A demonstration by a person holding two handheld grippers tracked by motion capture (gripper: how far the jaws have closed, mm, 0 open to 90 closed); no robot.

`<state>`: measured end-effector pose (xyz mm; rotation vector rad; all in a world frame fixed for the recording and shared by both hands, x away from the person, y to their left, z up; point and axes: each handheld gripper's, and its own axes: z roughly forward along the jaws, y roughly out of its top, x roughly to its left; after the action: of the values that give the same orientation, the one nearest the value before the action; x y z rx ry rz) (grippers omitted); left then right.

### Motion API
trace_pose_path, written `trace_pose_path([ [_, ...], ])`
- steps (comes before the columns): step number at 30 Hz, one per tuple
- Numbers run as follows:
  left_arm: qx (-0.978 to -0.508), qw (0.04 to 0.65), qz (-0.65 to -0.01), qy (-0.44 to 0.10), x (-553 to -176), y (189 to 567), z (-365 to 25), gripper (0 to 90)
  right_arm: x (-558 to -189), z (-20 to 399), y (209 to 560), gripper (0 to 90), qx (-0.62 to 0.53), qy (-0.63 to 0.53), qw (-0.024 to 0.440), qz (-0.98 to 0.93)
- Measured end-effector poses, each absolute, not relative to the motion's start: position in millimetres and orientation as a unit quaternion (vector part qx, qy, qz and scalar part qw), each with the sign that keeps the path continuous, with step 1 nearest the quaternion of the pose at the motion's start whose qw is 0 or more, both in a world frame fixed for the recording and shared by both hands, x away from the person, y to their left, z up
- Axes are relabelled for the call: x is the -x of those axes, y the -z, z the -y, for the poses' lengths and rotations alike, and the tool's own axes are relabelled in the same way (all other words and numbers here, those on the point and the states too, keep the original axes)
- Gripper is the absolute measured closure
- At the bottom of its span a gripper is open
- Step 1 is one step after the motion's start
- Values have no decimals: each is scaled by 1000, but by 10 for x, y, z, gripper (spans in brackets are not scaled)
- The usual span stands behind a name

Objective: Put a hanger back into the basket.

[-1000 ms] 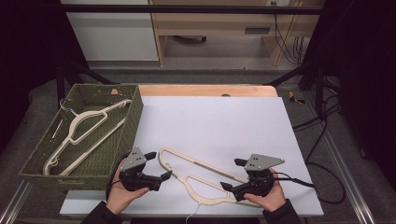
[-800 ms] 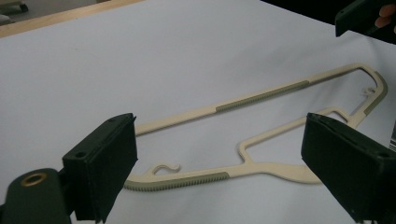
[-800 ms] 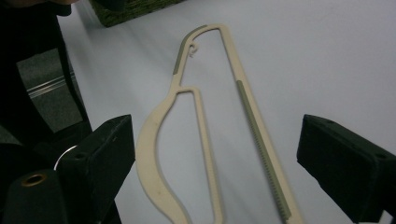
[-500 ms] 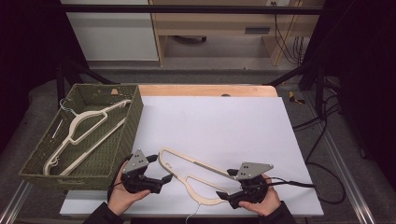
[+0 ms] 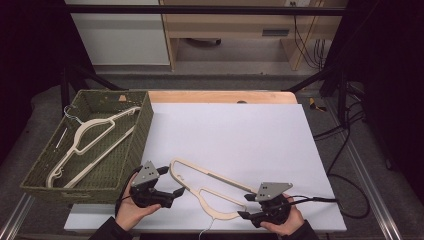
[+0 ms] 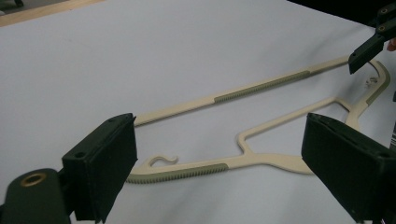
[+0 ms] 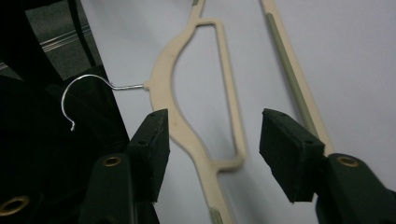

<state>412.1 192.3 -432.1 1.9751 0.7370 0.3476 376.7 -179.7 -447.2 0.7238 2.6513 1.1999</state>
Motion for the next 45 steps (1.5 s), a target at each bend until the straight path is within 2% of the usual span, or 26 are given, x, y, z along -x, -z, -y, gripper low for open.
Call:
trace_pose_path([
  [13,-813,480,-297,-143,-4107,4330,-1896,104,-3716,2116,4640,642,-238,-364,53,-899],
  [23,-817,476,-294,-141,-4105,4349,-1872,104,-3718,2079,4727,750,-223,-343,50,-911],
  [36,-821,476,-284,-135,-4083,4357,-1812,104,-3727,2081,4738,781,-186,-342,54,-920],
  [45,-830,475,-266,-125,-4033,4364,-1698,109,-3759,2065,4696,795,-191,-352,18,-916],
])
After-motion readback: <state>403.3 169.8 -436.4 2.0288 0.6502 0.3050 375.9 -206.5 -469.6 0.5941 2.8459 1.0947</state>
